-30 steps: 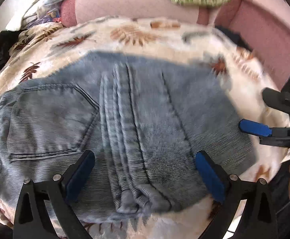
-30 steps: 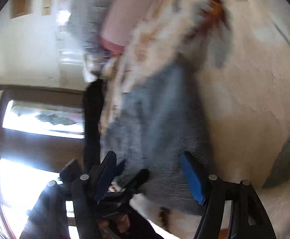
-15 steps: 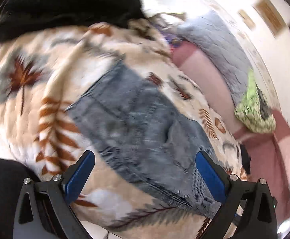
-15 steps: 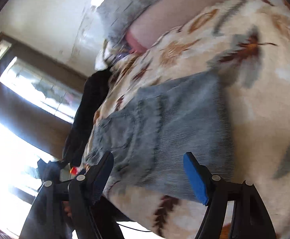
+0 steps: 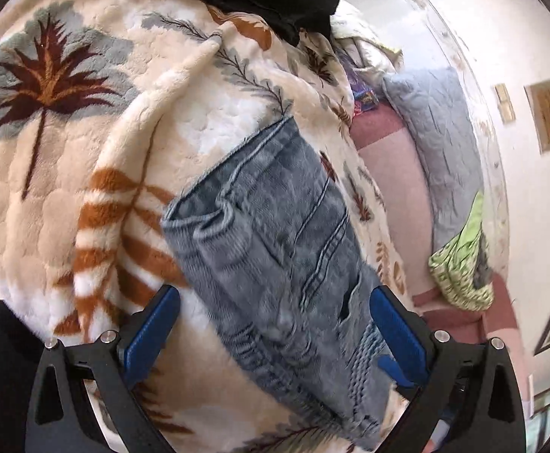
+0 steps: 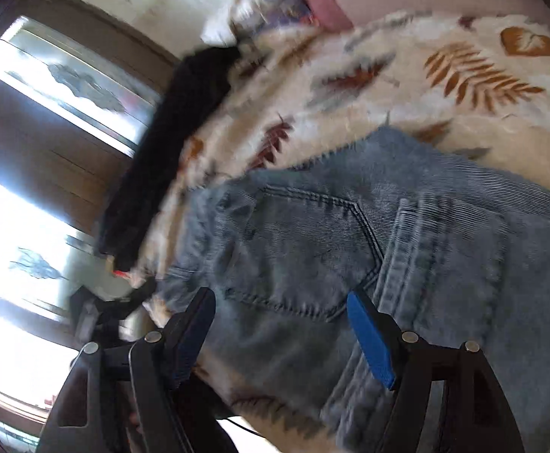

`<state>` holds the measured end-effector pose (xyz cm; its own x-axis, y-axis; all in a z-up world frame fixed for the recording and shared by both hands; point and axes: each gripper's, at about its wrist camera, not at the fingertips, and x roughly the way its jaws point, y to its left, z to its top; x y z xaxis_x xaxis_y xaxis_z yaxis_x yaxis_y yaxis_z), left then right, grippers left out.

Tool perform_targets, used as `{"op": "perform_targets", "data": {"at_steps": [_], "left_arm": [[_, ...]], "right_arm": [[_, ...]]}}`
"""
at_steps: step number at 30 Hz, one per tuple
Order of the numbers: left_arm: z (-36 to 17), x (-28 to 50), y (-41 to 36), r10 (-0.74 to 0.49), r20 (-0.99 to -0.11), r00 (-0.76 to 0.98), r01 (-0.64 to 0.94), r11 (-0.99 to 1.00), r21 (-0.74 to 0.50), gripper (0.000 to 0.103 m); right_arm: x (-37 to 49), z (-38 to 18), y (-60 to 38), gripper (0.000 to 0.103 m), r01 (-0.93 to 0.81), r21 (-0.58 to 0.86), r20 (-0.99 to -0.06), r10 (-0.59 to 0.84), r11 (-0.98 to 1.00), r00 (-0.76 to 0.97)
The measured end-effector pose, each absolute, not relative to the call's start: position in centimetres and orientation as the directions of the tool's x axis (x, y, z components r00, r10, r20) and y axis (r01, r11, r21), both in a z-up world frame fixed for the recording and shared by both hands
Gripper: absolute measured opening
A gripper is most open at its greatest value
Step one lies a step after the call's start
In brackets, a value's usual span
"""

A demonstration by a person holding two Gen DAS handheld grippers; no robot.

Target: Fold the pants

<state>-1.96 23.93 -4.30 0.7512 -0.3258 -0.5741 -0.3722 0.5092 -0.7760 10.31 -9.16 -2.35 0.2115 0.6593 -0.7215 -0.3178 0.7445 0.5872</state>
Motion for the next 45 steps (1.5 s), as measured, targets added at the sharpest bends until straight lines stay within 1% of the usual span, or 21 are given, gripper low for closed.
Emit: {"op": "perform_targets", "data": {"at_steps": [1,3,4,6,7,8,9,10,11,13,15,16,19,25,29,33,36,38,40,42,45], "left_arm": [[-4.1,-1.6,24.0,-0.328,-0.565,0.757,-0.361,0.511,-0.780,0.099],[-3.7,-1.0,24.2,-0.326,-0.562,0.760,-0.347,0.528,-0.775,0.082],[-3.9,-0.7,24.4,-0.321,-0.575,0.753,-0.361,0.530,-0.768,0.078],[-4.5,-0.5,24.6,-0.319,-0.589,0.743,-0.382,0.520,-0.764,0.062],[-4.7,-0.4,24.7,-0.308,-0.597,0.741,-0.391,0.525,-0.756,0.058],[-4.7,-0.5,24.8,-0.297,-0.604,0.740,-0.398,0.531,-0.748,0.049],[-4.6,-0.5,24.7,-0.283,-0.615,0.736,-0.407,0.541,-0.736,0.039],[-4.5,-0.6,24.5,-0.269,-0.628,0.731,-0.413,0.558,-0.720,0.034],[-4.4,-0.4,24.4,-0.263,-0.636,0.725,-0.410,0.577,-0.706,0.024],[-4.2,-0.1,24.0,-0.247,-0.649,0.720,-0.408,0.607,-0.682,0.018],[-3.7,-0.3,23.7,-0.222,-0.660,0.718,-0.403,0.640,-0.654,0.011],[-3.3,-0.4,23.4,-0.209,-0.663,0.719,-0.401,0.654,-0.641,0.010],[-1.1,-0.3,22.1,-0.161,-0.659,0.735,-0.360,0.732,-0.579,0.009],[5.8,-0.2,15.3,-0.076,-0.585,0.807,-0.201,0.897,-0.394,0.009],[9.1,-0.3,7.7,-0.091,-0.528,0.845,-0.051,0.967,-0.248,0.009],[9.8,-1.1,-0.3,-0.139,-0.508,0.850,0.094,0.989,-0.114,0.009],[8.4,-1.6,-6.1,-0.198,-0.539,0.819,0.205,0.978,-0.047,0.009],[6.1,-1.6,-10.0,-0.226,-0.589,0.776,0.283,0.959,0.004,0.009],[2.9,-1.2,-13.4,-0.228,-0.671,0.706,0.353,0.934,0.053,0.009],[-2.0,-0.1,-16.0,-0.153,-0.778,0.609,0.388,0.913,0.123,0.009],[-1.9,-0.7,-16.6,-0.134,-0.756,0.641,0.392,0.903,0.173,0.010]], "right_arm": [[11.0,-3.0,-8.9,0.075,-0.292,0.588,-0.734,0.649,0.755,0.200],[12.1,-3.9,-8.9,0.075,-0.228,0.616,-0.732,0.655,0.754,0.188],[12.6,-4.4,-9.1,0.075,-0.190,0.666,-0.703,0.692,0.722,0.166],[12.8,-4.6,-9.3,0.075,-0.152,0.731,-0.651,0.746,0.666,0.141],[12.8,-4.4,-9.4,0.075,-0.144,0.747,-0.634,0.761,0.649,0.140],[12.9,-4.6,-9.2,0.075,-0.134,0.724,-0.662,0.736,0.677,0.145],[13.2,-5.4,-8.9,0.075,-0.112,0.666,-0.725,0.675,0.738,0.134],[13.5,-6.3,-8.1,0.076,-0.105,0.652,-0.744,0.660,0.751,0.106],[13.7,-6.8,-7.9,0.076,-0.112,0.648,-0.747,0.657,0.754,0.099],[13.8,-6.4,-7.8,0.076,-0.113,0.639,-0.756,0.648,0.761,0.088],[13.9,-6.3,-7.8,0.079,-0.107,0.649,-0.750,0.657,0.753,0.075],[13.9,-6.2,-8.0,0.079,-0.096,0.663,-0.739,0.670,0.743,0.078],[13.3,-5.3,-10.2,0.079,-0.083,0.746,-0.651,0.749,0.661,0.124],[9.9,-2.8,-19.7,0.079,-0.075,0.778,-0.579,0.757,0.624,0.302],[7.5,-2.0,-27.8,0.079,-0.041,0.794,-0.533,0.726,0.607,0.434],[5.9,-2.9,-33.6,0.079,0.001,0.829,-0.482,0.715,0.559,0.506],[4.9,-4.3,-36.8,0.079,0.045,0.854,-0.457,0.707,0.518,0.540],[4.8,-5.5,-38.5,0.079,0.086,0.870,-0.445,0.698,0.486,0.561],[4.7,-5.8,-39.5,0.079,0.101,0.887,-0.419,0.693,0.451,0.586],[4.4,-5.7,-40.5,0.079,0.100,0.896,-0.400,0.688,0.432,0.605],[4.4,-6.4,-40.7,0.079,0.117,0.897,-0.407,0.696,0.426,0.591]]}}
